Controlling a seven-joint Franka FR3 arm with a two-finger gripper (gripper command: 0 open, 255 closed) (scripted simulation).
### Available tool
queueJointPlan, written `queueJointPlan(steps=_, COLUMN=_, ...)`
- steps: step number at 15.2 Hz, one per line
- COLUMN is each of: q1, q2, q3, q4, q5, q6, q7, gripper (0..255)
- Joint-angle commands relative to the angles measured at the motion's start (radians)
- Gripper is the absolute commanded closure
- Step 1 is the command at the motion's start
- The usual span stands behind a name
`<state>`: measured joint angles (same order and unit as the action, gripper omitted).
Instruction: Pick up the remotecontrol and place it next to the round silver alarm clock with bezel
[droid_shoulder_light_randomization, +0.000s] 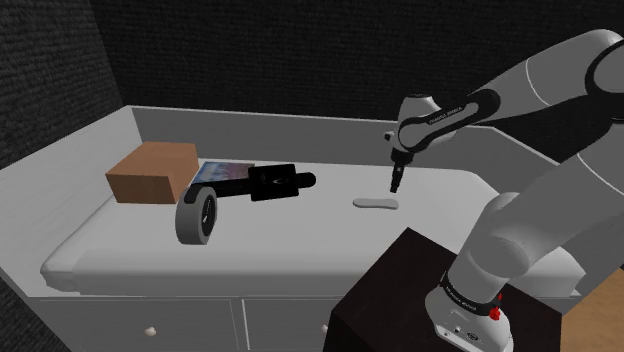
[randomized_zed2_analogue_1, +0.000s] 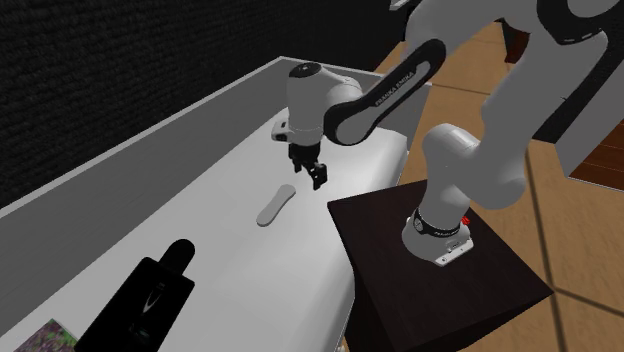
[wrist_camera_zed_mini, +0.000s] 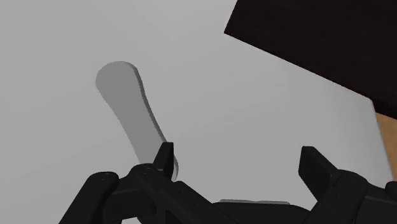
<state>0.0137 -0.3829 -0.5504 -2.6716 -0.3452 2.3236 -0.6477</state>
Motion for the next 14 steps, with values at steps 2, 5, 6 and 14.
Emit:
queueJointPlan(steps=2, q1=0.045, q2=0.144, q3=-0.086, q4=0.038, q5=0.053, q6=0.114, q7=-0.151, gripper=0)
queueJointPlan(steps=5, q1=0.101, q2=0.307, q3=-0.159, q4=0.09, q5=0.189, q6=0.215, q7=-0.345, gripper=0)
queueJointPlan(steps=6, q1=0.115, q2=0.366, q3=-0.172, q4=0.111, q5=0.258, q6=0.243, q7=-0.424, gripper=0)
queueJointPlan(steps=14, q1=-0.072, q2=0.782, q3=0.027, q4=0.352, q5=0.731, q6=0.332, q7=-0.978, gripper=0)
